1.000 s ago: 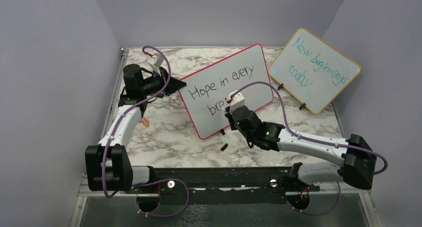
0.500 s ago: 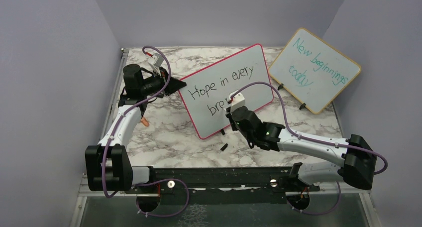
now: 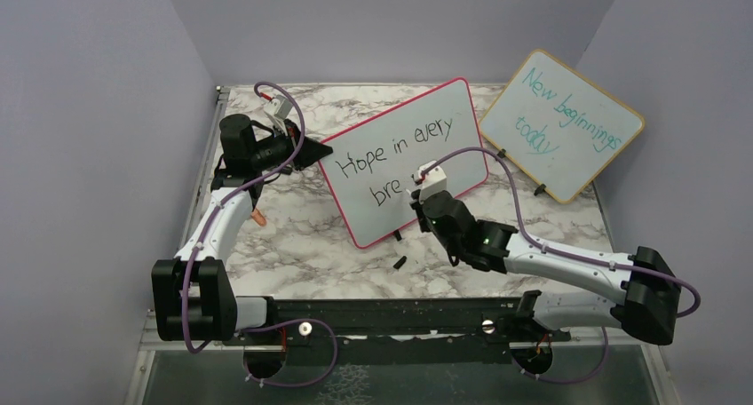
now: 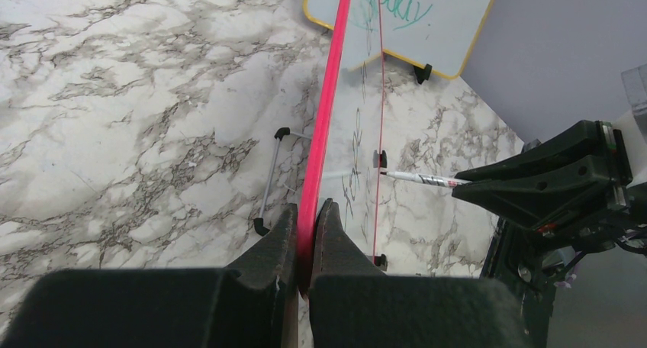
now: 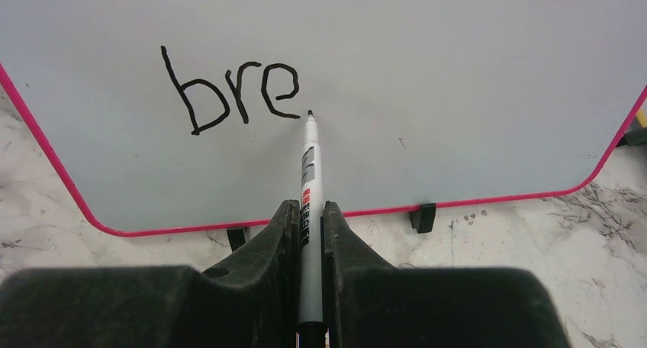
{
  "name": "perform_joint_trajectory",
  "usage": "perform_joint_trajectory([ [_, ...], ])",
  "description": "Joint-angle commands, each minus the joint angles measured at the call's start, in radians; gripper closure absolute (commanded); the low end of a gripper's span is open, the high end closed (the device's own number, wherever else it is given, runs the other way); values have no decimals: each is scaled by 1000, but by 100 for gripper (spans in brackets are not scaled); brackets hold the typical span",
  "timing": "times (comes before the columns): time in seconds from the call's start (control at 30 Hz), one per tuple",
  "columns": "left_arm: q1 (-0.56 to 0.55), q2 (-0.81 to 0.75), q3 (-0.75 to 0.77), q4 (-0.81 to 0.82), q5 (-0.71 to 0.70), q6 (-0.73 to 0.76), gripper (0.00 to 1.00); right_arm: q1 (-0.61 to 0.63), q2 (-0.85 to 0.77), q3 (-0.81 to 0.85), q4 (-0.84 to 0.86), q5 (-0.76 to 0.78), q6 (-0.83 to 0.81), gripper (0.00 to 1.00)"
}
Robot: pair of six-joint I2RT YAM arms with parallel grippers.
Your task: Write a sentence on the whiteboard
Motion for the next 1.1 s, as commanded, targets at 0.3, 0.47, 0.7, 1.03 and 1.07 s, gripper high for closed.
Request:
perform_joint_trajectory([
  [0.3,-6,52,-36,-111,-146,140,100,-55,-50,-20,111,-17,-38,99],
  [0.47,-6,52,-36,-110,-146,141,100,-62,-26,-15,131,-30,-43,99],
  [0.7,-6,53,-35,-112,-146,142,100,-72,6,-6,138,-32,-41,99],
  [1.03,-6,54,-35,-113,-144,142,100,-82,23,-3,157,-47,-44,99],
  [1.07,-6,53,-33,-112,-144,142,100,-82,23,-3,159,-50,-45,99],
])
